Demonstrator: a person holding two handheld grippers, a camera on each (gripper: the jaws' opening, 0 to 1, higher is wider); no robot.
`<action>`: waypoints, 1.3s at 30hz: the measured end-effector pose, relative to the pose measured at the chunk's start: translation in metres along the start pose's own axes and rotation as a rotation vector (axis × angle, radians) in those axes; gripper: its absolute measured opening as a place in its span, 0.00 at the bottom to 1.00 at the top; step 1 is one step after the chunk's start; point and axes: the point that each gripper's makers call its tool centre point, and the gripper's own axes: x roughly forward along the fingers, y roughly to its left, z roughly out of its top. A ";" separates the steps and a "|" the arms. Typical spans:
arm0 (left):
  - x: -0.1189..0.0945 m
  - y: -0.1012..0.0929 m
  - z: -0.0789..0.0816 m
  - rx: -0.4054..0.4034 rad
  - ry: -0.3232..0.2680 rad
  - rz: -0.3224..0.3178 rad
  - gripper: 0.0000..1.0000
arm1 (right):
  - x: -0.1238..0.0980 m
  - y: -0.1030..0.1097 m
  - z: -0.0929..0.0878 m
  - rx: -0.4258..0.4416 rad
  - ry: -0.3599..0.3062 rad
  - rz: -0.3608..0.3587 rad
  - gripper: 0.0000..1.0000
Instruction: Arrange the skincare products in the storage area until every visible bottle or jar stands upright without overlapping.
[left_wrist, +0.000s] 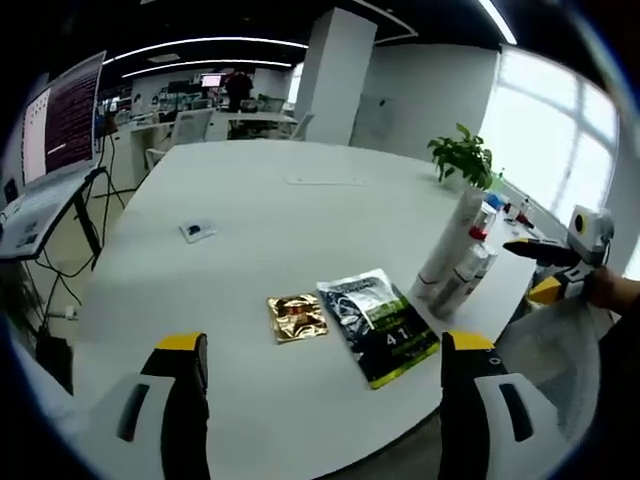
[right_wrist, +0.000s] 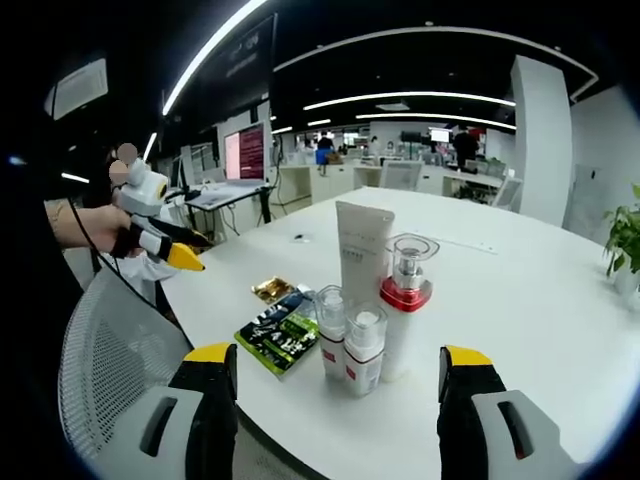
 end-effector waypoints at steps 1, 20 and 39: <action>0.001 0.001 0.001 0.001 0.000 -0.001 0.89 | 0.000 0.000 0.000 0.001 0.001 0.000 0.85; 0.050 0.053 0.028 0.120 0.090 -0.011 0.87 | 0.002 -0.005 -0.004 -0.010 0.034 -0.028 0.89; 0.106 0.103 0.040 0.085 0.157 0.026 0.85 | 0.005 -0.010 -0.014 0.031 0.082 -0.036 0.88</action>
